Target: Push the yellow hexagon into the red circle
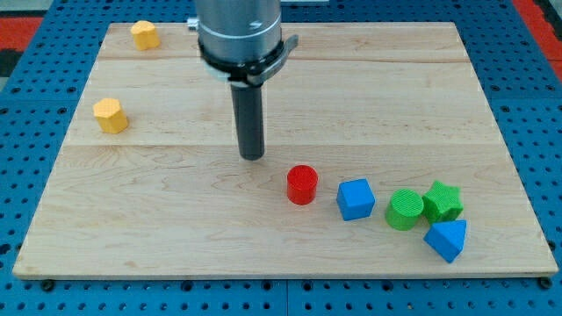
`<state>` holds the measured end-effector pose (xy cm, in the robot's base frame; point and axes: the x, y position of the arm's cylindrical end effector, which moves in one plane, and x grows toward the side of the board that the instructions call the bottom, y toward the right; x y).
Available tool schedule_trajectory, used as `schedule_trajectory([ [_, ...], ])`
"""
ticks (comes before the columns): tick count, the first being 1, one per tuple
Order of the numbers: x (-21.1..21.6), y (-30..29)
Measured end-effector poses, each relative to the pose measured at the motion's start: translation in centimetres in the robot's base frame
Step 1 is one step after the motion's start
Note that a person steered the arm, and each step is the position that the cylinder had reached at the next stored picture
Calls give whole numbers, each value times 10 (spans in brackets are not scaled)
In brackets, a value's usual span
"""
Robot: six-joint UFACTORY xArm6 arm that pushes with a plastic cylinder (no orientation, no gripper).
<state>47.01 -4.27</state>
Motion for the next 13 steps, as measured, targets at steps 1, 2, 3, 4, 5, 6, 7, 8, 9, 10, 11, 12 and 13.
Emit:
schedule_trajectory([
  [1, 36, 24],
  [2, 40, 98],
  [3, 30, 98],
  [4, -34, 16],
  [5, -119, -3],
  [6, -169, -108],
  [7, -175, -235],
  [8, -130, -261],
  [9, -90, -219],
  [10, -69, -157],
  [11, -48, -120],
  [12, -34, -188],
  [13, -25, -144],
])
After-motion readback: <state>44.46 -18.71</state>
